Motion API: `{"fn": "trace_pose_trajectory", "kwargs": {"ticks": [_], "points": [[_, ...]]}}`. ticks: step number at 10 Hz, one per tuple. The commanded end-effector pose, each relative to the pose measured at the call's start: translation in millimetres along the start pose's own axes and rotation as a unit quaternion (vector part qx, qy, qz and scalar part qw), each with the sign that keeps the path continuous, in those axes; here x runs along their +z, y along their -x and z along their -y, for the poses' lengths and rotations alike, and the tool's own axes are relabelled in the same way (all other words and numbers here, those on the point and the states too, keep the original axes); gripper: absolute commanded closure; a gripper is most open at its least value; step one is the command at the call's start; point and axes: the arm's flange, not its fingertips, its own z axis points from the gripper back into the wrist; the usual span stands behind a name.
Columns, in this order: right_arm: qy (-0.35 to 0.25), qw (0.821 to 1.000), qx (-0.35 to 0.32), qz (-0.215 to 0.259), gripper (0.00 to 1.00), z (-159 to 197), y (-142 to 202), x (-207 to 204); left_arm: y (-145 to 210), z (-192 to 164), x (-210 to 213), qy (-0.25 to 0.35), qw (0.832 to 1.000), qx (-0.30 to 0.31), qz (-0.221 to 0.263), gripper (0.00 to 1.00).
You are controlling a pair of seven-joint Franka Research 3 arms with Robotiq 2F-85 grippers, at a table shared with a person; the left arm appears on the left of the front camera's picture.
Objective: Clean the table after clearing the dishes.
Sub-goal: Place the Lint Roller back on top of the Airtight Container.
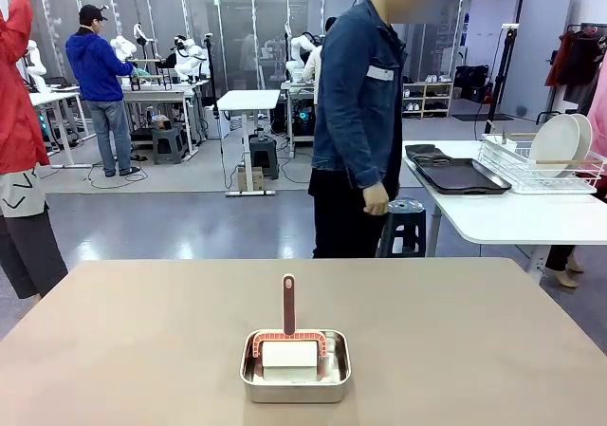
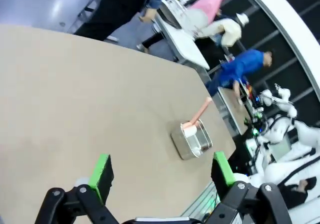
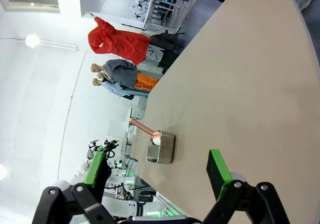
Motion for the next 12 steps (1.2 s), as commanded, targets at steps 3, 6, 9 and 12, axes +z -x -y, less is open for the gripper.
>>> {"fn": "trace_pose_trajectory", "kwargs": {"ticks": [3, 6, 9, 12], "points": [[-0.002, 1.0, 0.005, 0.005, 0.0, -3, 3, -1, 4, -8, 12, -0.01, 1.0, 0.0, 0.018, 0.0], [-0.002, 1.0, 0.005, 0.005, 0.0, -3, 3, -1, 4, -8, 12, -0.01, 1.0, 0.0, 0.018, 0.0], [-0.002, 1.0, 0.005, 0.005, 0.0, -3, 3, -1, 4, -8, 12, -0.01, 1.0, 0.0, 0.018, 0.0], [-0.002, 1.0, 0.005, 0.005, 0.0, -3, 3, -1, 4, -8, 12, -0.01, 1.0, 0.0, 0.018, 0.0]]}}
